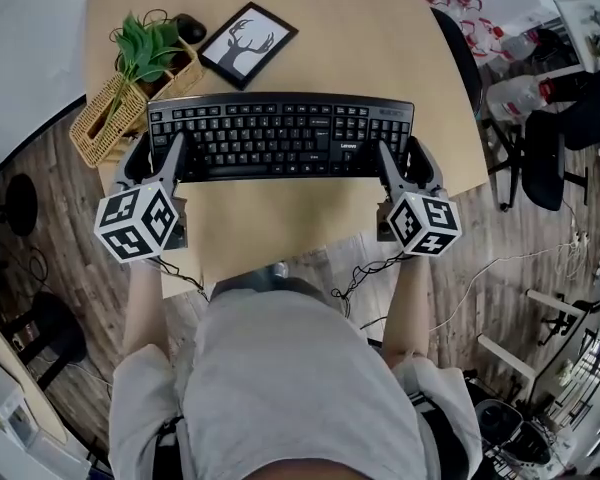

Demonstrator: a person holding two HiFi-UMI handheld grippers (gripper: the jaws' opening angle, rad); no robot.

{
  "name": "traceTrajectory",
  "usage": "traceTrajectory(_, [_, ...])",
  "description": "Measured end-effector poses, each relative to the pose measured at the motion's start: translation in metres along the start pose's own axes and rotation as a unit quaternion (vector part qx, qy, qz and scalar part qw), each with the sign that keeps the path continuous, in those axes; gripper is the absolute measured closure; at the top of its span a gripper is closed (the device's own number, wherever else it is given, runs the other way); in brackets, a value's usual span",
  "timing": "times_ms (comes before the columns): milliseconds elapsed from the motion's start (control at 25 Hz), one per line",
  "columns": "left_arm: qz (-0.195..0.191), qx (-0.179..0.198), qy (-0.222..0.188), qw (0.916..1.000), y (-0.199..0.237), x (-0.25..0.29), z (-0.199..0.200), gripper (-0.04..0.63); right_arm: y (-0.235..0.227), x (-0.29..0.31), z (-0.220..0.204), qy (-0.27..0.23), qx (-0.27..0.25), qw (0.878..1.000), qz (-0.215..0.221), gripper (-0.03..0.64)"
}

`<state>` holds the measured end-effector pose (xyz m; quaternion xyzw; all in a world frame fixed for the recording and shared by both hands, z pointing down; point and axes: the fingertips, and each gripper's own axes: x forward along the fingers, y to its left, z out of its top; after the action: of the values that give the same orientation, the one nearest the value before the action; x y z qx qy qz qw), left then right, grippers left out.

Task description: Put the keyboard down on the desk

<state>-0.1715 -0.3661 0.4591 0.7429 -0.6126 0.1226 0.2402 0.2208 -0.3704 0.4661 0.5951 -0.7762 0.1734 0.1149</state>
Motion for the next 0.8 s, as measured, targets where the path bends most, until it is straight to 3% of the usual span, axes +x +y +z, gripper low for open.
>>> traceTrajectory(800, [0.007, -0.027, 0.119, 0.9925, 0.036, 0.068, -0.086, 0.348, -0.008, 0.058, -0.095, 0.121, 0.032, 0.992, -0.01, 0.359])
